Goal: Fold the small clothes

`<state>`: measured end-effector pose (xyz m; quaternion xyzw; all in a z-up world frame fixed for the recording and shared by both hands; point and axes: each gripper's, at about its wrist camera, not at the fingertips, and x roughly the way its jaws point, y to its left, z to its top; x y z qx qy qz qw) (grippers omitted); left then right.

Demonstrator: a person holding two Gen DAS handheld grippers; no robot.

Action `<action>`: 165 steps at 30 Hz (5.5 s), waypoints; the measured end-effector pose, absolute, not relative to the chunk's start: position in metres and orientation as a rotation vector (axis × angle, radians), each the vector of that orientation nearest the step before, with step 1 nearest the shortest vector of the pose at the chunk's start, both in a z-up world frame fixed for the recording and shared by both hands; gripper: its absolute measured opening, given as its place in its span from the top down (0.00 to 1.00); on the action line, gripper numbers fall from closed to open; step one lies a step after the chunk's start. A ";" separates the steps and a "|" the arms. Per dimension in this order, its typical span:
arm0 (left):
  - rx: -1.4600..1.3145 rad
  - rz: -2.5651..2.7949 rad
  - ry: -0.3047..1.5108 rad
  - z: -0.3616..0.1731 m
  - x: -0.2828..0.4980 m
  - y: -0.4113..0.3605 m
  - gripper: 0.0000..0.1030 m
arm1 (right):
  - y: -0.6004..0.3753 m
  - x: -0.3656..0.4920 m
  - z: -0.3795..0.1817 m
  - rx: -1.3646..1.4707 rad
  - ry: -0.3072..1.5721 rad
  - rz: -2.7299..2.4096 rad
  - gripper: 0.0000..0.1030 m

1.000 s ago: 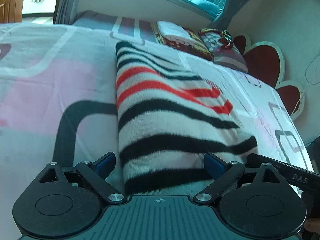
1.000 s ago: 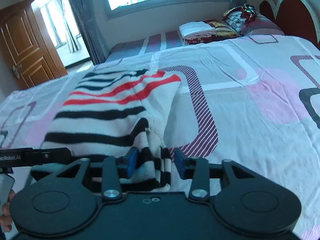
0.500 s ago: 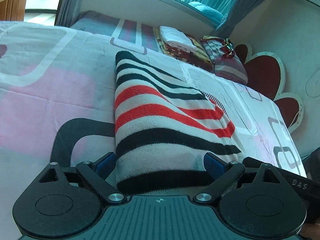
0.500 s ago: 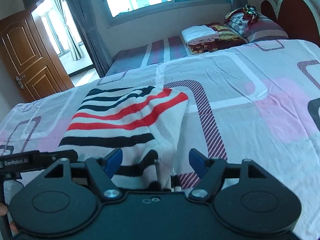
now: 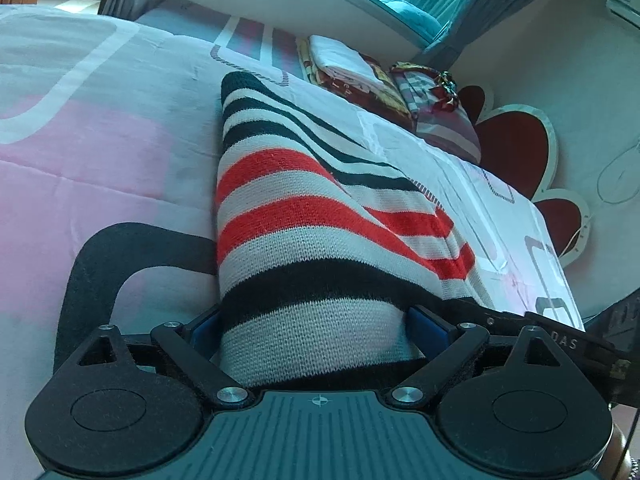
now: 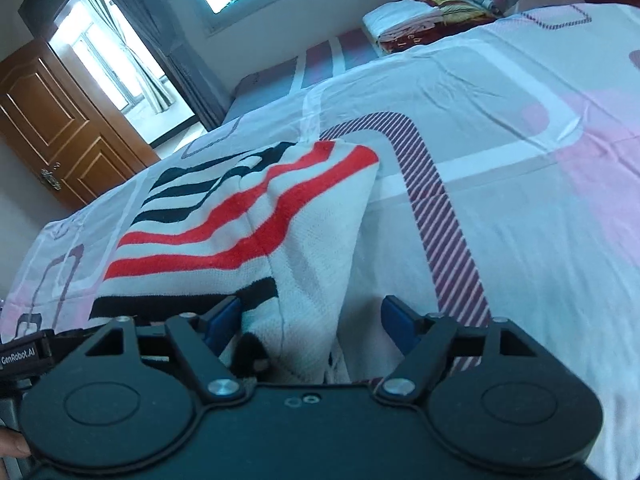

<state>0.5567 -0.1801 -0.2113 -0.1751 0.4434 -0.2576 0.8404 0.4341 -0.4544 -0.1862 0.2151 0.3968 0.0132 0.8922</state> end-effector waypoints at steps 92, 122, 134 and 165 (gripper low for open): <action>-0.227 -0.330 0.702 -0.200 0.548 0.181 0.25 | -0.125 0.490 -0.165 0.347 0.707 0.121 0.54; -0.216 -0.259 0.836 -0.222 0.508 0.149 0.25 | -0.057 0.436 -0.187 -0.073 0.793 0.135 0.83; -0.141 -0.116 0.809 -0.152 0.438 0.132 0.00 | -0.087 0.378 -0.132 0.190 0.728 0.250 0.37; -0.020 0.040 0.583 -0.011 0.199 0.096 0.00 | -0.101 0.175 -0.016 0.041 0.542 0.075 0.01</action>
